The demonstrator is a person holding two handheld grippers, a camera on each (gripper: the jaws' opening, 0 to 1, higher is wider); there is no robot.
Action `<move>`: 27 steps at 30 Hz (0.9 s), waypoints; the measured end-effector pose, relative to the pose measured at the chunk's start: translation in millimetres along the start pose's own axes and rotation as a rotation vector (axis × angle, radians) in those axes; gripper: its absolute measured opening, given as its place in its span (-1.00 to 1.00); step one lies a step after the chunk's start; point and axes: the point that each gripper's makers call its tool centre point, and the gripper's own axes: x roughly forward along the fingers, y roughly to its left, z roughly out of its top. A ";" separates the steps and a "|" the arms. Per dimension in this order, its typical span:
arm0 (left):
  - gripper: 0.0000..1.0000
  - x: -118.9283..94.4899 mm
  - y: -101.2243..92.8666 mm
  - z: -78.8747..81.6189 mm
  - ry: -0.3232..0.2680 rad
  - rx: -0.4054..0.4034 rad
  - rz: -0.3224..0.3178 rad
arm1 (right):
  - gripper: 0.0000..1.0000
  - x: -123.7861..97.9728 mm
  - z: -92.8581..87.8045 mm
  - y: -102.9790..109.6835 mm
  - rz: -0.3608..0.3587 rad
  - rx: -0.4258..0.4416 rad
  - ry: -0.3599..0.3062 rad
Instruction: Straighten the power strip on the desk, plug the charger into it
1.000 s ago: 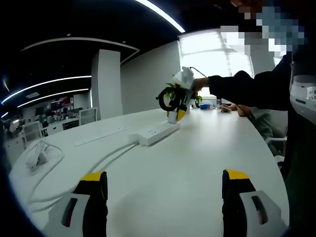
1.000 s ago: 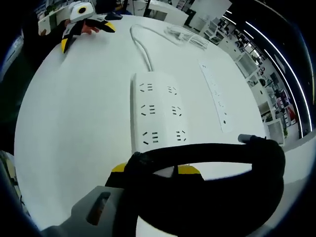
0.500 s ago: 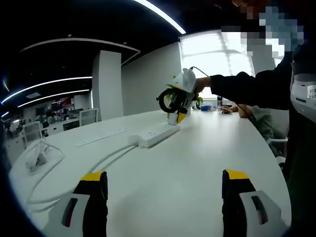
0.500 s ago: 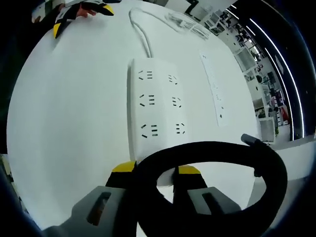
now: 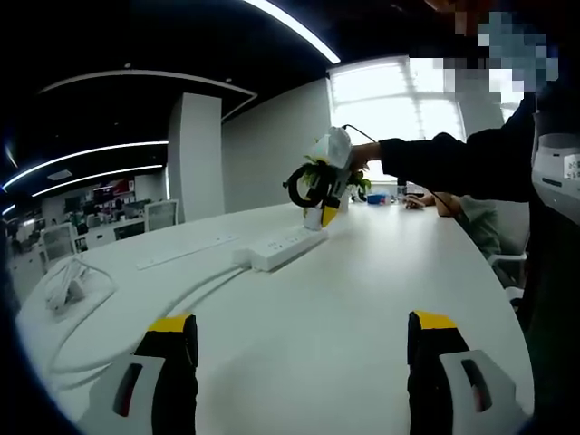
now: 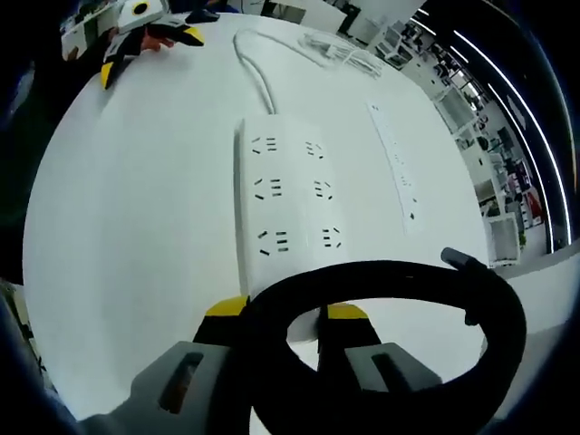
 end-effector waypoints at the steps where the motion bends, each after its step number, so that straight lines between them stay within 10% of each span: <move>1: 0.97 0.8 -0.5 -0.2 0.001 0.001 0.000 | -0.56 -0.3 -0.4 -0.4 0.011 -0.007 0.011; 27: 0.98 2.4 -5.7 -8.2 0.041 0.008 -0.033 | -0.50 3.1 3.4 2.9 0.001 -0.072 -0.040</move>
